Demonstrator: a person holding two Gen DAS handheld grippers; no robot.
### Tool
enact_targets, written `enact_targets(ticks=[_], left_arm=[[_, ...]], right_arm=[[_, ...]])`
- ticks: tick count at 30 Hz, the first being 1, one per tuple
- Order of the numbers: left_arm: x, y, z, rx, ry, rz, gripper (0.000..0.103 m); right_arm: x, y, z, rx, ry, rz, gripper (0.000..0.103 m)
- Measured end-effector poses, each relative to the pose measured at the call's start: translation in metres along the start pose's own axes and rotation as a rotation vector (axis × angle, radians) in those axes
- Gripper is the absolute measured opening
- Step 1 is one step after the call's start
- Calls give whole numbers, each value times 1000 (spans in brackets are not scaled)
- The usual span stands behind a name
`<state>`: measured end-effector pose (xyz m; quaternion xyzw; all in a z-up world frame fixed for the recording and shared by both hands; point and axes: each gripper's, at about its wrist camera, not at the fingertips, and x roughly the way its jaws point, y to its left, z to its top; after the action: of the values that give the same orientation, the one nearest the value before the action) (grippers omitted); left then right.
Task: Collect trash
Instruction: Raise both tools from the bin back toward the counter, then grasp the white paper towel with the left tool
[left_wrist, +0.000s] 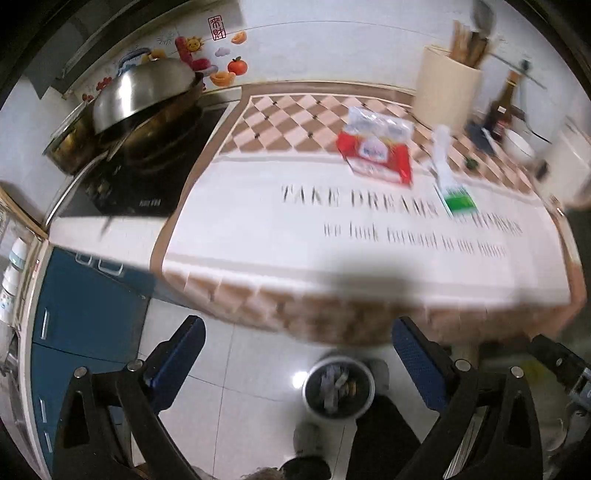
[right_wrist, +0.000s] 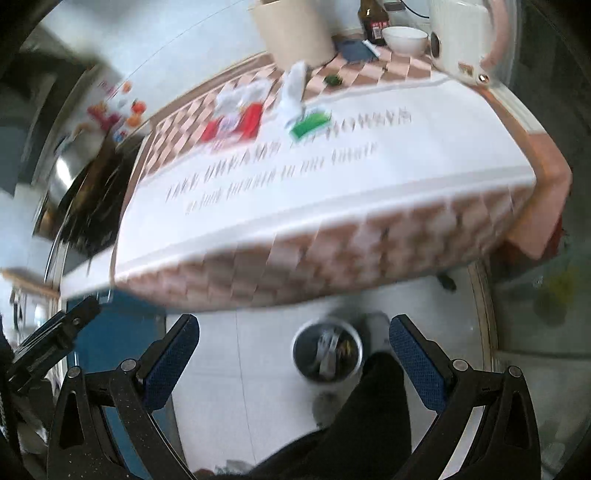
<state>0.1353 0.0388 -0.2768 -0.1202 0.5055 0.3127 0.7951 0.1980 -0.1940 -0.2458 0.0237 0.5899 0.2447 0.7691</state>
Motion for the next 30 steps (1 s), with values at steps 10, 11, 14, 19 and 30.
enact_targets(ticks=[10, 11, 14, 19, 30], left_arm=[[110, -124, 158, -8, 137, -94, 103], [123, -141, 169, 3, 151, -117, 102], [166, -190, 198, 44, 213, -191, 99], [219, -241, 213, 101, 305, -220, 39], [192, -198, 211, 22, 172, -69, 1]], right_arm=[[114, -69, 240, 89, 23, 51, 103], [121, -76, 258, 108, 22, 58, 100], [138, -91, 298, 121, 8, 62, 79], [163, -111, 335, 134, 10, 77, 77], [214, -65, 359, -53, 23, 100, 76]])
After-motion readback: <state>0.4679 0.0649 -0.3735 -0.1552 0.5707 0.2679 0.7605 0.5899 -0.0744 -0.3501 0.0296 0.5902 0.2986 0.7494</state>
